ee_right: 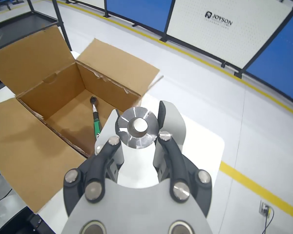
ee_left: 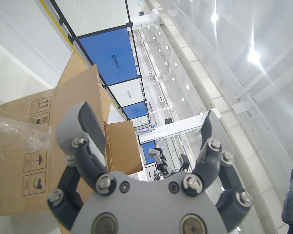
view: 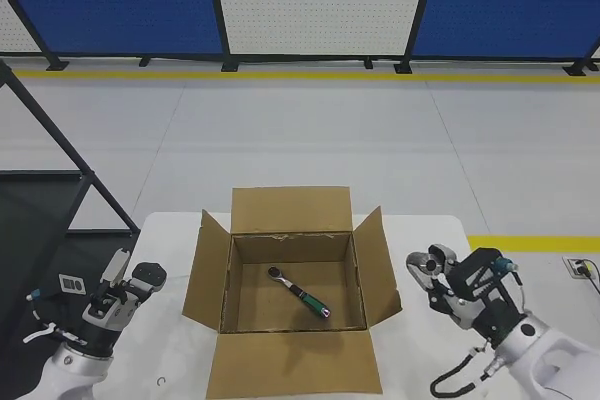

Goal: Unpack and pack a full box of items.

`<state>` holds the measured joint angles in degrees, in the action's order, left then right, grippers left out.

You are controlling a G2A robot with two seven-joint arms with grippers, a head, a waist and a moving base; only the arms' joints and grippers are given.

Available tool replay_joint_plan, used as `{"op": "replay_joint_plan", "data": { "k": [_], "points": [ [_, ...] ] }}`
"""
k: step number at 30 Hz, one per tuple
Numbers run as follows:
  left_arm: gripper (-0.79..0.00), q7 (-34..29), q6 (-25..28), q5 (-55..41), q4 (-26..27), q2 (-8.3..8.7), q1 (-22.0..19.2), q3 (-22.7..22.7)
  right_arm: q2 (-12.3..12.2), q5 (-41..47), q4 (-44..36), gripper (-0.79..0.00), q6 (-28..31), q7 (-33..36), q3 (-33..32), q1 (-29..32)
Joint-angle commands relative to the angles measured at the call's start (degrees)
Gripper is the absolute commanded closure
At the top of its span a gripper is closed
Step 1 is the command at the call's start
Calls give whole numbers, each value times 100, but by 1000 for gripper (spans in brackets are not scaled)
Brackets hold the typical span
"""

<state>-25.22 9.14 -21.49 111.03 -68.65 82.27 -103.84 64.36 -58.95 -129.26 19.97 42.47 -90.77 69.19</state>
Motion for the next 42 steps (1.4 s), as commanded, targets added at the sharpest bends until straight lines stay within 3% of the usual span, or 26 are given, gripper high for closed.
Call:
{"op": "replay_joint_plan", "data": {
  "k": [1, 5, 9, 14, 21, 25, 38, 42],
  "points": [
    [-785, 0, 0, 0, 0, 0, 0, 0, 0, 47, 7, 0, -8, 327, 293, -487],
    [-785, 0, 0, 0, 0, 0, 0, 0, 40, 189, 439, 0, 20, 1058, 1210, -1638],
    [-785, 0, 0, 0, 0, 0, 0, 0, 186, 395, 1370, 0, -114, 1437, 2369, -2807],
    [-785, 0, 0, 0, 0, 0, 0, 0, 476, 641, 2735, 0, -342, 1389, 3638, -3941],
    [-785, 0, 0, 0, 0, 0, 0, 0, 995, 1049, 4369, 0, -512, 1127, 5015, -5029],
    [-785, 0, 0, 0, 0, 0, 0, 0, 1270, 1268, 5120, 0, -543, 1025, 5520, -5369],
    [-785, 0, 0, 0, 0, 0, 0, 0, 1271, 1270, 5125, 0, -536, 1000, 5527, -5341],
    [-785, 0, 0, 0, 0, 0, 0, 0, 1413, 1274, 5447, 0, -323, 909, 5837, -5312]
  ]
}}
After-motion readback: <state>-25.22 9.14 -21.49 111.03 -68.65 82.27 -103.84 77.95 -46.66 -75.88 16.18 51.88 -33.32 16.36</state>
